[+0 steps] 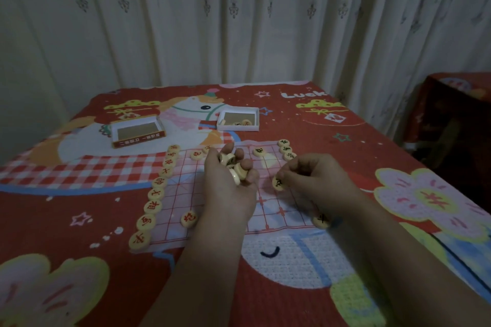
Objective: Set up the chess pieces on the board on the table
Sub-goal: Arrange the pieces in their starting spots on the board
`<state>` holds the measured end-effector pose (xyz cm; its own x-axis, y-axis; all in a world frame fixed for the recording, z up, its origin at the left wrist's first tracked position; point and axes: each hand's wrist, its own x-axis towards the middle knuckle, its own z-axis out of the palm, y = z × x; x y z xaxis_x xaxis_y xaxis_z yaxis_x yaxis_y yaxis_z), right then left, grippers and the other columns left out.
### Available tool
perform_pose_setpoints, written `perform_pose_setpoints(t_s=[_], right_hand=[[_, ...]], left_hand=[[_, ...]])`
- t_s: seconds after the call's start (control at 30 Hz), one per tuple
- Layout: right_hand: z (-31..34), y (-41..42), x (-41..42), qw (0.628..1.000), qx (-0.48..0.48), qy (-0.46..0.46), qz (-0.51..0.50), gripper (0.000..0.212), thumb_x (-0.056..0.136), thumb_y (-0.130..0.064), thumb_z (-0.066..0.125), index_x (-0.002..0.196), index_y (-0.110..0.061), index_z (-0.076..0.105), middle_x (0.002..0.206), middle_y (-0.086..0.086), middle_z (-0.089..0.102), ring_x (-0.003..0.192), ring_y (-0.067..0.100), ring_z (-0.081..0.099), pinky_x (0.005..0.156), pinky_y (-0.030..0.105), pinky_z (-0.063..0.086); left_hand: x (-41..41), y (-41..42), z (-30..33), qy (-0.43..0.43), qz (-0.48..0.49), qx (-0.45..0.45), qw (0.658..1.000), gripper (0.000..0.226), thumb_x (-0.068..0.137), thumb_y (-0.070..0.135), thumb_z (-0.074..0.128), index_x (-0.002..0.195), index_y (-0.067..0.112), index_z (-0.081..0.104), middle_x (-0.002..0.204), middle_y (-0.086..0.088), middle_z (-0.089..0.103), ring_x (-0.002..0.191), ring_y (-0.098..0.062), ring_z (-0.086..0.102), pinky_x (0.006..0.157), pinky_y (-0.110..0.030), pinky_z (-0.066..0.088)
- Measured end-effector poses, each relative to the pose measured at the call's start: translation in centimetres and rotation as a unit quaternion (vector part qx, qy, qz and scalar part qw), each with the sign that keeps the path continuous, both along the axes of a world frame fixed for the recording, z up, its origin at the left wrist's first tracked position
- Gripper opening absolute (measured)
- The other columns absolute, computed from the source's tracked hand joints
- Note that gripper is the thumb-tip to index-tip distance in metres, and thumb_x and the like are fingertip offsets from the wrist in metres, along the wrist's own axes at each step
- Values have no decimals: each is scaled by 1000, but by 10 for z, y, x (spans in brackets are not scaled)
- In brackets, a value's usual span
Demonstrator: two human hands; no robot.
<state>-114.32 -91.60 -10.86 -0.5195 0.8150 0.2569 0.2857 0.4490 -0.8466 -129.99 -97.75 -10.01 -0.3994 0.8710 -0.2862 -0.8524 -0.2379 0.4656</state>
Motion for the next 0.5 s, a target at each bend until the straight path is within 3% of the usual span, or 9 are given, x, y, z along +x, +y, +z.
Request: perform_pose_setpoints(t_s=[0.1,0.2,0.37,0.5], right_hand=[[1,-6,-7,998,18,-44,39,10,90,-19,71,83,-15,76,72,-1,74,64,15,69,56,27,54],[1,-11,-14,993,43,-87,69,12,92,-22,69,82,-19,75,67,-1,72,56,11,66,53,27,52],[-5,-9,-22,978,114,-169,49,18,94,-31,63,83,-22,73,74,-5,71,63,13,66,62,39,56],[-4,-9,-23,971,165,-170,15,15,93,-24,63,85,-21,75,77,-9,70,65,4,62,59,28,50]], left_hand=[[-4,-1,-1,-4,6,9,1000,31,104,40,39,92,18,58,68,1,56,46,-11,43,37,-19,28],[-6,0,-2,-10,10,7,1000,31,103,39,40,88,19,57,66,2,56,45,-11,43,37,-18,28],[-3,0,-2,-11,9,-3,1000,35,104,42,37,90,17,58,67,0,55,44,-11,43,37,-18,28],[1,0,-2,-11,0,-12,1000,36,103,44,37,93,16,58,68,0,56,45,-12,43,37,-18,27]])
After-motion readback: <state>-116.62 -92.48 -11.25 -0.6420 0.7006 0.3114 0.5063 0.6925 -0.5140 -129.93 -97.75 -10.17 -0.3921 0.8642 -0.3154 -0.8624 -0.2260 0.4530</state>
